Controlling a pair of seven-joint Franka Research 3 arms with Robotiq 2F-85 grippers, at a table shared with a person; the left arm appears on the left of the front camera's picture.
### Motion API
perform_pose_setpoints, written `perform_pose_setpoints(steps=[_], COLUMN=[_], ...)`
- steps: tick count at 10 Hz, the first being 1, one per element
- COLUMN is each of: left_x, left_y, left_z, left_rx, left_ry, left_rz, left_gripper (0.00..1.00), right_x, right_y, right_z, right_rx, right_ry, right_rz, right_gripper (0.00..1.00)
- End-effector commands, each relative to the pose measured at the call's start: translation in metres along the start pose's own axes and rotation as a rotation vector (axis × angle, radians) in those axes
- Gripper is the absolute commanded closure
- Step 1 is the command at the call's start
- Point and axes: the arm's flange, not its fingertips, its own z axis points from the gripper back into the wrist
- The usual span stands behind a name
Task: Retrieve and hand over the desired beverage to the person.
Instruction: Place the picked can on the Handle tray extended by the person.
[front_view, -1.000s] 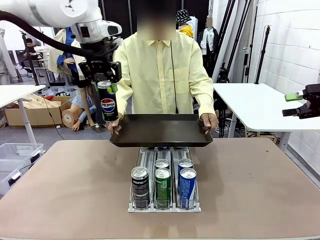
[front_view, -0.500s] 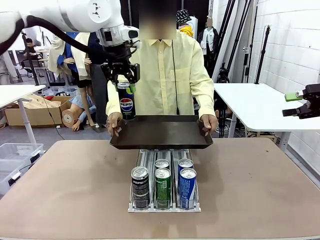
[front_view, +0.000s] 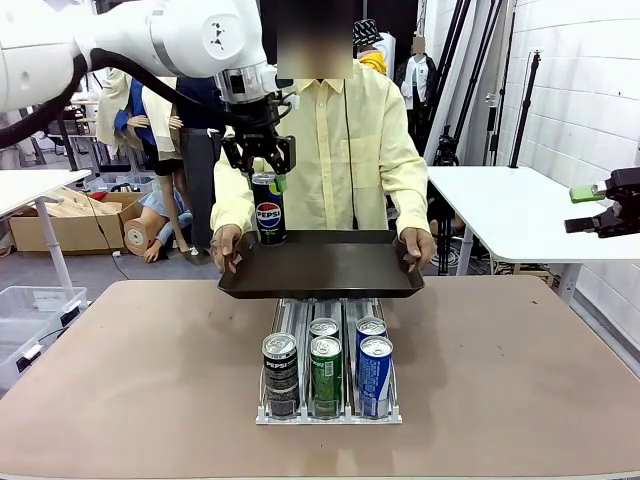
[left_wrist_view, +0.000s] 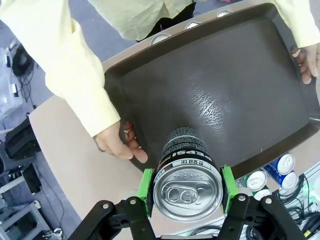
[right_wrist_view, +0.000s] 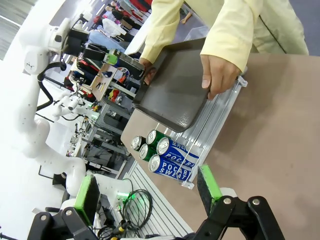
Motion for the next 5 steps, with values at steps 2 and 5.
perform_pose_setpoints(steps=[2,5], left_x=[0.022,0.027], left_y=[-0.007,-0.011], left_z=[-0.01,-0.029], left_rx=[-0.018,-0.036], left_ry=[0.038,0.08], left_rz=[-0.028,-0.037], left_gripper=[1.0,1.0], right_x=[-0.002,-0.002], right_y=[0.0,0.0], right_z=[-0.001,-0.001], right_rx=[0.003,0.003], right_ry=[0.001,0.001], right_rz=[0.008,0.008], right_gripper=[0.0,0.0])
